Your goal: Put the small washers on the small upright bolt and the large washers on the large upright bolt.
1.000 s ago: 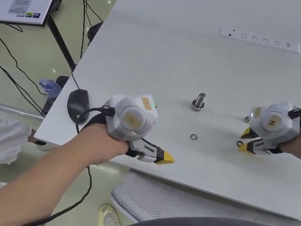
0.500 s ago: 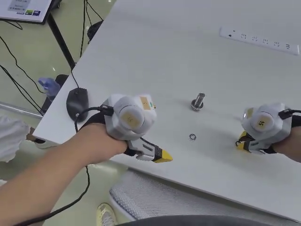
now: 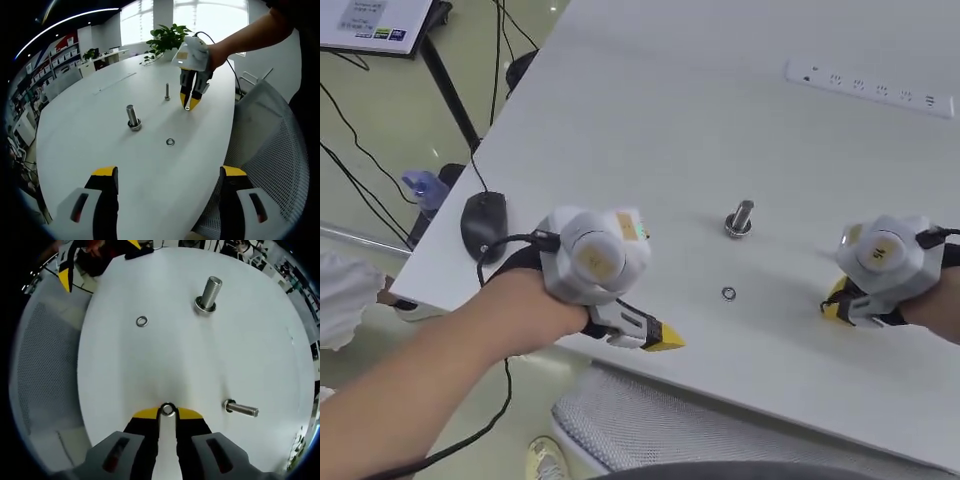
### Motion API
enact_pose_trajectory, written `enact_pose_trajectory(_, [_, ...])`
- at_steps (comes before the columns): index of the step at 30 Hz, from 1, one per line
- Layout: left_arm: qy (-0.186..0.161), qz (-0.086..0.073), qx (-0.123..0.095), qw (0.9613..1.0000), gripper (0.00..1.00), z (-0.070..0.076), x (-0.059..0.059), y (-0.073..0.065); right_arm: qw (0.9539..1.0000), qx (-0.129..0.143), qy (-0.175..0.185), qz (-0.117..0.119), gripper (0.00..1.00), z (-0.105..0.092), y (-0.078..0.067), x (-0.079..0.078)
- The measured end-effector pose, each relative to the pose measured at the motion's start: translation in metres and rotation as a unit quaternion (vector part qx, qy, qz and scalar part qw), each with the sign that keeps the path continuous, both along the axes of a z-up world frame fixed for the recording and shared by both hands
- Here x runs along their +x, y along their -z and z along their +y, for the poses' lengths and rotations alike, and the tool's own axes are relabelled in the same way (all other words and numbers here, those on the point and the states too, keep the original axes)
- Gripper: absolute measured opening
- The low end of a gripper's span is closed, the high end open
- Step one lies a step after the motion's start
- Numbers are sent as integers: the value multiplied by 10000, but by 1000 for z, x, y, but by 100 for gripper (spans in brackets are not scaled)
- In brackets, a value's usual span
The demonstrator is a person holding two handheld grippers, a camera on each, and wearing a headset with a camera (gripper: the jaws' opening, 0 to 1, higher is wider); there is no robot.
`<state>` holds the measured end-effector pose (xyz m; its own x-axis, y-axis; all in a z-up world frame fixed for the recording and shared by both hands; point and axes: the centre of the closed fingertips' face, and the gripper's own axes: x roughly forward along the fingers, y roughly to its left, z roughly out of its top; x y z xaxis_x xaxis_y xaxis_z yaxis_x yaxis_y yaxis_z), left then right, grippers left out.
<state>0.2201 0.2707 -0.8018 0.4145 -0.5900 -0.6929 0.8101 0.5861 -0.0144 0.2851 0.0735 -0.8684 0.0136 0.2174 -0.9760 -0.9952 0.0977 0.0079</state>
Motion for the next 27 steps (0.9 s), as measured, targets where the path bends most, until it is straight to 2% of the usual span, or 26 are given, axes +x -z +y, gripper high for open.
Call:
enact_pose_trajectory(7, [15, -104, 31, 9999, 85, 2, 4, -1, 9998, 2, 223, 9, 12, -15, -10, 5])
enact_pose_trajectory(13, [35, -90, 59, 9999, 85, 3, 5, -1, 9990, 37, 455, -22, 12, -28, -23, 12])
enact_pose_trajectory(17, [50, -74, -5, 10000, 87, 1, 4, -1, 9986, 78, 520, -82, 12, -30, -33, 19])
enact_pose_trajectory(27, [77, -2, 75, 9999, 87, 1, 1, 5, 9982, 123, 540, -233, 12, -27, -54, 43])
